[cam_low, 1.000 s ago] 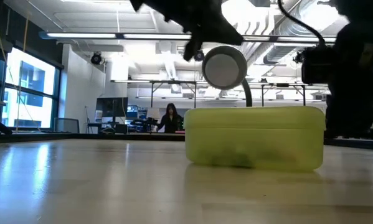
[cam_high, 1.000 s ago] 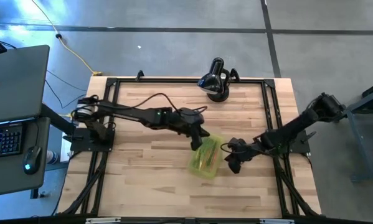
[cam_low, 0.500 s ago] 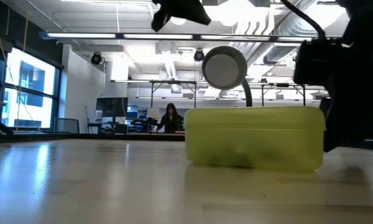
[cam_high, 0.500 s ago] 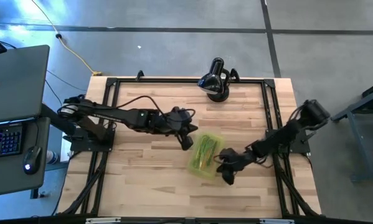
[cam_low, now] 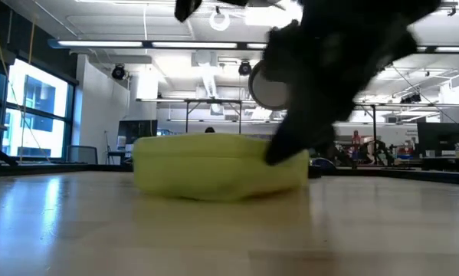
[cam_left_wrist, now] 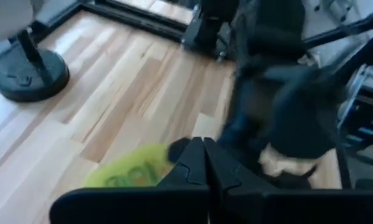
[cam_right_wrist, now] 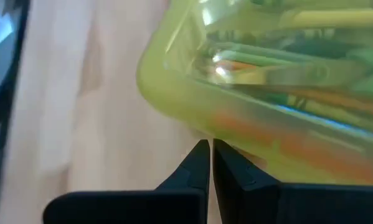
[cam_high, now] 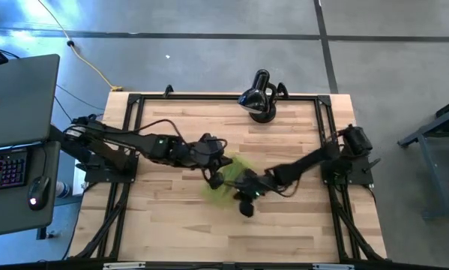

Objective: Pick & place school supplies into a supply box
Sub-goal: Close the yellow school supply box, then return to Home Position

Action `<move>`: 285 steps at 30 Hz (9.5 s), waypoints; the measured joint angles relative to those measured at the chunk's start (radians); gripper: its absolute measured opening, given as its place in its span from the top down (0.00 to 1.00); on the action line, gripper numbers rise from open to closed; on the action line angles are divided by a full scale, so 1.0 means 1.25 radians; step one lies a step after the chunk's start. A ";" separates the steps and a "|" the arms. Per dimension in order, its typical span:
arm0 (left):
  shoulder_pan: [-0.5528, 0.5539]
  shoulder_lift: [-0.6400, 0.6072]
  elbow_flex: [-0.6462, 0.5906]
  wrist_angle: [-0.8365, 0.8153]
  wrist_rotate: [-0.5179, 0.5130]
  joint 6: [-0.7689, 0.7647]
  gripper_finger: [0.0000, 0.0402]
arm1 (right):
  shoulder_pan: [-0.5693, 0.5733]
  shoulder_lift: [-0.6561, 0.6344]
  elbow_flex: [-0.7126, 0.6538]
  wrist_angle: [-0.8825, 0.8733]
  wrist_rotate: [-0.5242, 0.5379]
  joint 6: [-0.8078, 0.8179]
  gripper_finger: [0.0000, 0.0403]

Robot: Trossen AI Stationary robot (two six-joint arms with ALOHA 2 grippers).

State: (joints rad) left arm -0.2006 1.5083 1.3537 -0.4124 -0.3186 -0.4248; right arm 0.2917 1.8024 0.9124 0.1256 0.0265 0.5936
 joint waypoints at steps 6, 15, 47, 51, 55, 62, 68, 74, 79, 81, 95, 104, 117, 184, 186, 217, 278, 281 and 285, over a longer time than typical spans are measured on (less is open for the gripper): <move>-0.080 -0.101 0.002 -0.154 -0.146 -0.052 0.96 | -0.046 0.079 0.128 -0.037 -0.004 -0.055 1.00; -0.290 -0.055 -0.090 -0.315 -0.358 -0.415 0.96 | -0.075 0.022 0.206 -0.098 0.071 -0.208 1.00; -0.211 0.298 -0.190 0.030 -0.075 -0.456 0.96 | -0.448 0.007 -0.010 0.116 -0.093 -0.259 1.00; -0.211 0.298 -0.190 -0.057 -0.067 -0.481 0.96 | -0.448 0.009 -0.010 0.090 -0.114 -0.257 1.00; -0.210 0.285 -0.190 -0.122 -0.070 -0.497 0.96 | -0.434 0.007 -0.010 0.036 -0.142 -0.257 1.00; -0.210 0.282 -0.190 -0.165 -0.081 -0.498 0.96 | -0.374 0.006 -0.010 -0.067 -0.081 -0.260 1.00; -0.210 0.273 -0.190 -0.249 -0.081 -0.503 0.96 | -0.342 0.006 -0.010 -0.061 -0.088 -0.244 1.00; -0.210 0.237 -0.190 -0.262 -0.080 -0.504 0.96 | -0.324 0.006 -0.010 -0.065 -0.078 -0.231 1.00; -0.226 0.180 -0.183 -0.253 -0.081 -0.508 0.96 | -0.327 -0.001 -0.010 -0.083 -0.064 -0.242 1.00; -0.246 0.145 -0.170 -0.260 -0.091 -0.508 0.96 | -0.326 -0.023 -0.010 -0.106 -0.064 -0.249 1.00; -0.360 -0.225 -0.049 -0.768 -0.496 -0.526 0.96 | -0.268 -0.612 -0.025 -0.423 0.065 -0.419 1.00; -0.501 -0.531 -0.349 -0.698 -0.626 -0.523 0.96 | -0.247 -1.070 -0.434 -0.220 -0.077 -0.419 1.00; -0.741 -1.049 -0.826 -0.407 -0.928 -0.534 0.96 | -0.249 -1.441 -0.722 0.018 -0.215 -0.408 1.00; -0.812 -1.202 -1.015 0.256 -0.428 0.524 0.96 | -0.249 -1.427 -0.722 0.005 0.061 -0.356 1.00; -0.803 -1.201 -1.045 0.293 -0.467 0.474 0.96 | -0.249 -1.427 -0.723 0.005 0.060 -0.356 1.00; -0.730 -1.195 -1.063 0.357 -0.391 0.242 0.82 | -0.249 -1.427 -0.723 0.005 0.060 -0.356 1.00; -0.332 -1.202 -1.063 0.329 0.136 0.330 0.82 | -0.249 -1.427 -0.723 0.005 0.060 -0.356 1.00; -0.332 -1.202 -1.063 0.329 0.136 0.330 0.82 | -0.249 -1.427 -0.723 0.005 0.060 -0.356 1.00; -0.332 -1.202 -1.063 0.329 0.136 0.330 0.82 | -0.249 -1.427 -0.723 0.005 0.060 -0.356 1.00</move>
State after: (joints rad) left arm -0.6151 0.0063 0.0250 -0.0010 -0.1490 -0.0120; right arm -0.0197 0.0185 0.0090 0.1318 0.1020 0.1490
